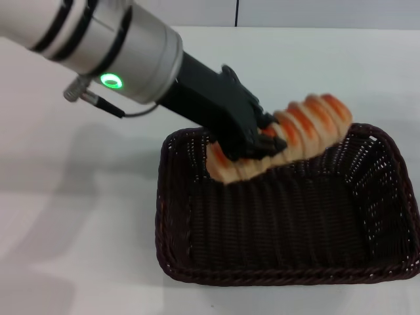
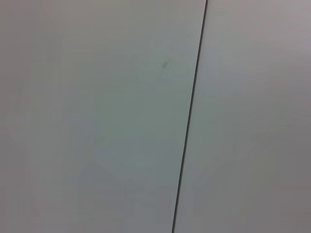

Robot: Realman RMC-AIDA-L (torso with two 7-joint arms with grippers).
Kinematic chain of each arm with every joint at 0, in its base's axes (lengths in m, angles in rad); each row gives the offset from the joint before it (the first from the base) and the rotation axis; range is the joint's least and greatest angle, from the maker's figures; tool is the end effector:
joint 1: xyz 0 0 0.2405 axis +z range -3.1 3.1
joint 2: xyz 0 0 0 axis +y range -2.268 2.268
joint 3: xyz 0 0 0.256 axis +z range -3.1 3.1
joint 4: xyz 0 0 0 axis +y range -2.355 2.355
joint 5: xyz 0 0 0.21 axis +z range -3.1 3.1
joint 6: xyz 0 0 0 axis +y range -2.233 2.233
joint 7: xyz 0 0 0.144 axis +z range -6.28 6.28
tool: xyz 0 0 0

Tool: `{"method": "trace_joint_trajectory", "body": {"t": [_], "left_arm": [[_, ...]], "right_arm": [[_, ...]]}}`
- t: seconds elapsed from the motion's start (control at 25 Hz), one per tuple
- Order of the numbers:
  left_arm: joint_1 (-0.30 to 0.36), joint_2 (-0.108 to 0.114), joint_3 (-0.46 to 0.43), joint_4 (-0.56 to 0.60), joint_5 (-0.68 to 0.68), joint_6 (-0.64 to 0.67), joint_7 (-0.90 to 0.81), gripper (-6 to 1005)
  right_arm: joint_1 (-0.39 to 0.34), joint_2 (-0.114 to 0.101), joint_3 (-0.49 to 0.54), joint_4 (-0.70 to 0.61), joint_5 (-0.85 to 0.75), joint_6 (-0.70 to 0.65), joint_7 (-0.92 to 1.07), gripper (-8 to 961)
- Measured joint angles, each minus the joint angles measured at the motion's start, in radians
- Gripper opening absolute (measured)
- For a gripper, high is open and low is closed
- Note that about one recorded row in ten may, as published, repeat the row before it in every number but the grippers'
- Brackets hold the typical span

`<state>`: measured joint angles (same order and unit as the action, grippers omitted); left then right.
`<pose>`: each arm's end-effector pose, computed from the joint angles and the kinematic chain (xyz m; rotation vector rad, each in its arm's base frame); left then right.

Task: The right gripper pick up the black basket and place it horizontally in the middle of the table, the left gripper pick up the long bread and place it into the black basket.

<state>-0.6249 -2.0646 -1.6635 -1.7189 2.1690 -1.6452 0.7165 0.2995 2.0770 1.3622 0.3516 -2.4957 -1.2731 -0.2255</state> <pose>-0.0528 0.3083 0.0082 -2.9952 -0.2327 0.0436 0.3396 0.3174 0.0564 -1.2123 0.2752 0.5336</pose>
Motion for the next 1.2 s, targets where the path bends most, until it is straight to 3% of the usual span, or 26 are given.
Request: {"method": "trace_joint_trajectory", "body": {"t": [0.16, 0.44, 0.76, 0.88, 0.92, 0.96, 1.0, 1.04, 1.12, 1.16, 1.2], "left_arm": [[0.001, 0.0, 0.021, 0.015, 0.004, 0.006, 0.003, 271], [0.021, -0.001, 0.033, 0.002, -0.006, 0.024, 0.037, 383], [0.025, 0.0, 0.036, 0.004, 0.003, 0.047, 0.042, 599], [0.06, 0.001, 0.029, -0.017, 0.023, 0.135, 0.052, 716], [0.098, 0.002, 0.027, -0.026, 0.061, 0.252, 0.058, 760], [0.098, 0.002, 0.027, -0.026, 0.061, 0.252, 0.058, 805], [0.131, 0.001, 0.032, -0.009, 0.103, 0.395, 0.066, 850], [0.131, 0.001, 0.032, -0.009, 0.103, 0.395, 0.066, 853], [0.15, -0.003, 0.041, 0.066, 0.147, 0.608, 0.066, 858], [0.15, -0.003, 0.041, 0.066, 0.147, 0.608, 0.066, 860], [0.163, -0.004, 0.054, 0.138, 0.176, 0.787, 0.046, 863]], "right_arm": [[-0.001, 0.0, 0.0, 0.001, 0.0, 0.0, 0.0, 433], [-0.004, 0.0, 0.0, 0.005, 0.0, 0.0, 0.0, 433], [-0.008, 0.002, -0.003, 0.007, 0.0, -0.013, 0.0, 433], [-0.008, 0.002, -0.002, 0.007, 0.0, -0.014, 0.0, 433], [-0.008, 0.002, -0.001, 0.007, 0.0, -0.014, 0.0, 433], [-0.008, 0.002, -0.001, 0.007, 0.0, -0.014, 0.0, 433], [-0.008, 0.002, -0.001, 0.007, 0.0, -0.014, 0.0, 433], [-0.008, 0.002, -0.001, 0.007, 0.0, -0.014, 0.0, 433], [-0.008, 0.002, 0.0, 0.009, 0.0, -0.014, 0.0, 433], [-0.008, 0.002, 0.0, 0.009, 0.0, -0.014, 0.0, 433], [-0.008, 0.002, -0.001, 0.011, 0.0, -0.014, 0.0, 433]]}}
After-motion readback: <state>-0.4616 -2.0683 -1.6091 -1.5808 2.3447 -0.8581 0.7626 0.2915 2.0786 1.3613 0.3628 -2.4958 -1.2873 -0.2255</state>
